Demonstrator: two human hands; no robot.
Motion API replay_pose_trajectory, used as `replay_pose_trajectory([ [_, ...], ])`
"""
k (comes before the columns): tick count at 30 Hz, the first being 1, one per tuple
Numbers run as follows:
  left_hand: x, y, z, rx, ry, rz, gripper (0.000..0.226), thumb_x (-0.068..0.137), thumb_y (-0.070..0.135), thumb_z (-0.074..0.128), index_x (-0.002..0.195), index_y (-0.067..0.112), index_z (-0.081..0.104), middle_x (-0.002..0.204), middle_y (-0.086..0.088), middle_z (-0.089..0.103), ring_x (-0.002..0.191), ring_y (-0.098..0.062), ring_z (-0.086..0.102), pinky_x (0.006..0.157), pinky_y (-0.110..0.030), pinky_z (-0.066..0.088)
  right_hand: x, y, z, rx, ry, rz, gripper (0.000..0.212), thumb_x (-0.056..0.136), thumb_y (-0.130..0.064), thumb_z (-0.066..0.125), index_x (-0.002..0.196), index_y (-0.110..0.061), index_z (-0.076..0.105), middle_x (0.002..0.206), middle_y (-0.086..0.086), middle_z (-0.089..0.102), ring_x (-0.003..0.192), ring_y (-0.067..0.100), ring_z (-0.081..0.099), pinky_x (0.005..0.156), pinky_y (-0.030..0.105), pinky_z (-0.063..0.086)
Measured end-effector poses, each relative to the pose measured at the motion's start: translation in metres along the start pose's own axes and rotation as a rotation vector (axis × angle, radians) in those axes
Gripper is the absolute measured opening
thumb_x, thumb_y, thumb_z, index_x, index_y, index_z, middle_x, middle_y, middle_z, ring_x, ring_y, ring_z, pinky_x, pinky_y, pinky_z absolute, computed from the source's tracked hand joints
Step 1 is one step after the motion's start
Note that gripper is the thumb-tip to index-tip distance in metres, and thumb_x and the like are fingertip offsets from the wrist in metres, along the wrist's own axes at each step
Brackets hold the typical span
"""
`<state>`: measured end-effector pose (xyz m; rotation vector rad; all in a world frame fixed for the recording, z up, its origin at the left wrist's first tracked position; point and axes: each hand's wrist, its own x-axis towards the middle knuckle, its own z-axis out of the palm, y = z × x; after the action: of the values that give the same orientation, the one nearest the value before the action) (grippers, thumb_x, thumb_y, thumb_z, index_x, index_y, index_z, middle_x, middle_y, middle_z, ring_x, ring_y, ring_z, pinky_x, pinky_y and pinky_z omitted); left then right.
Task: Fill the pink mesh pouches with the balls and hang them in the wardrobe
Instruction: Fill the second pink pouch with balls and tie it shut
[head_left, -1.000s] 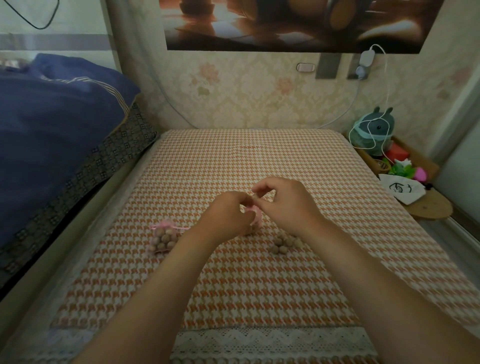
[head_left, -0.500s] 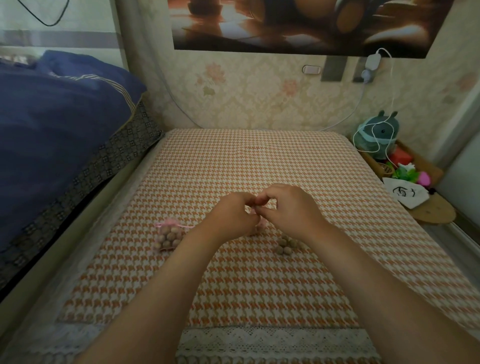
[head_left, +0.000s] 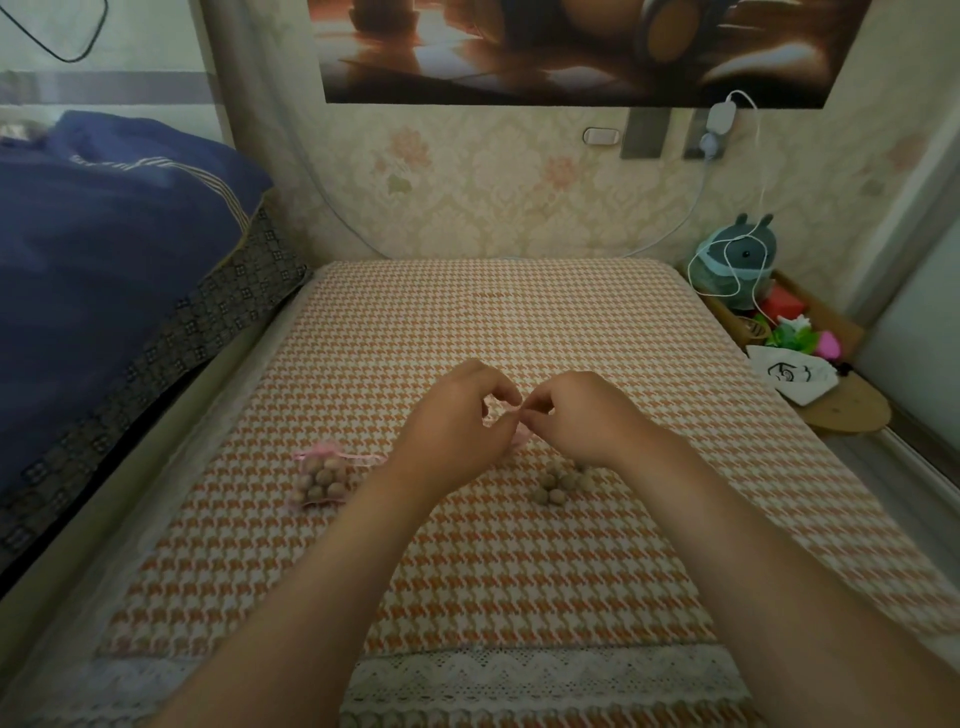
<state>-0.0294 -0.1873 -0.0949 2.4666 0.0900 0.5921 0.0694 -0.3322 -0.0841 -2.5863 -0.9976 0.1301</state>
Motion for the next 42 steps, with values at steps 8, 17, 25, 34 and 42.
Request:
replay_pose_trajectory([
  [8, -0.020, 0.004, 0.026, 0.150, -0.452, 0.015, 0.024, 0.084, 0.039, 0.069, 0.106, 0.029, 0.069, 0.101, 0.015, 0.067, 0.072, 0.003, 0.053, 0.070, -0.024, 0.049, -0.002, 0.002, -0.001, 0.052, 0.005, -0.007, 0.027, 0.100, -0.029, 0.054, 0.099, -0.019, 0.080, 0.074, -0.014, 0.069, 0.056, 0.019, 0.060, 0.055, 0.035, 0.052],
  [17, -0.021, 0.002, 0.043, 0.249, -0.462, 0.061, 0.016, 0.083, 0.029, 0.070, 0.098, 0.025, 0.070, 0.098, 0.009, 0.069, 0.083, -0.009, 0.059, 0.073, -0.030, 0.054, -0.006, 0.001, 0.000, 0.096, 0.019, -0.052, 0.028, 0.103, -0.024, 0.051, 0.115, -0.024, 0.077, 0.060, -0.014, 0.053, 0.050, 0.004, 0.045, 0.048, 0.024, 0.030],
  [25, -0.010, 0.005, 0.013, 0.051, -0.277, 0.024, 0.011, 0.083, 0.036, 0.073, 0.090, 0.029, 0.068, 0.084, 0.016, 0.068, 0.069, 0.004, 0.059, 0.063, -0.017, 0.047, -0.002, 0.003, 0.004, 0.087, 0.009, -0.041, 0.029, 0.101, -0.028, 0.052, 0.092, -0.027, 0.079, 0.076, -0.009, 0.070, 0.059, 0.009, 0.056, 0.052, 0.026, 0.036],
  [34, -0.003, -0.006, 0.014, 0.036, 0.035, -0.127, 0.004, 0.089, 0.037, 0.066, 0.092, 0.034, 0.065, 0.086, 0.020, 0.065, 0.077, 0.001, 0.060, 0.067, -0.028, 0.054, -0.002, -0.002, 0.006, 0.071, -0.001, -0.044, 0.027, 0.103, -0.028, 0.051, 0.110, -0.025, 0.077, 0.082, -0.011, 0.063, 0.067, 0.008, 0.055, 0.056, 0.027, 0.038],
  [42, 0.003, -0.011, 0.027, 0.151, 0.007, -0.006, 0.013, 0.086, 0.040, 0.070, 0.095, 0.030, 0.070, 0.095, 0.015, 0.060, 0.090, -0.006, 0.053, 0.076, -0.034, 0.051, -0.003, 0.001, 0.005, 0.046, -0.007, -0.043, 0.030, 0.104, -0.025, 0.048, 0.103, -0.023, 0.078, 0.085, 0.000, 0.071, 0.073, 0.018, 0.064, 0.065, 0.039, 0.055],
])
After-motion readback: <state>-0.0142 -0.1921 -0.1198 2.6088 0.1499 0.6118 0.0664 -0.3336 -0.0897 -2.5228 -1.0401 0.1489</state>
